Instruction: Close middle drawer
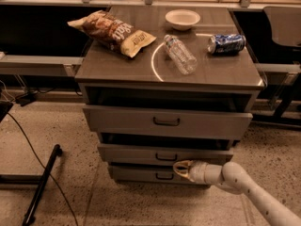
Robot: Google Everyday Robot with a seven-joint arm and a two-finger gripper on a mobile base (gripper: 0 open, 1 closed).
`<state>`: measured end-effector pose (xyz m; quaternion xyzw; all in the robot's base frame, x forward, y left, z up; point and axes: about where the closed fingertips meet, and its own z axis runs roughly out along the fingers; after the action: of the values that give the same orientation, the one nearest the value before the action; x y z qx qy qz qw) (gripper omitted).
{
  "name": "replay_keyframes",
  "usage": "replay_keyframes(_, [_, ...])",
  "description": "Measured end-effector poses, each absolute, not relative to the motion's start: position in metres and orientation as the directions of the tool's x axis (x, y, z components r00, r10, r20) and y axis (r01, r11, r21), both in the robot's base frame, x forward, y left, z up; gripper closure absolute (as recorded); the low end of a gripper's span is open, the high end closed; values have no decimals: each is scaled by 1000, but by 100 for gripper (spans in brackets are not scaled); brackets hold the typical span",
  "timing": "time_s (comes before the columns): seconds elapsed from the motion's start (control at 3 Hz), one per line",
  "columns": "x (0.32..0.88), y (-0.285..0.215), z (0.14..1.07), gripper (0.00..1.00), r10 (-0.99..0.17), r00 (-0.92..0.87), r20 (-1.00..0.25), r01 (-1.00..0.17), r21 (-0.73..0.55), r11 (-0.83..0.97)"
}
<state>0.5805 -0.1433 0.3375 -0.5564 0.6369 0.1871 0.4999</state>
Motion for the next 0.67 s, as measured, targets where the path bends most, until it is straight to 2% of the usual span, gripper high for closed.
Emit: replay_keyframes(0.67, [613,-139,349,100,-487,148,-861,-856,-358,373])
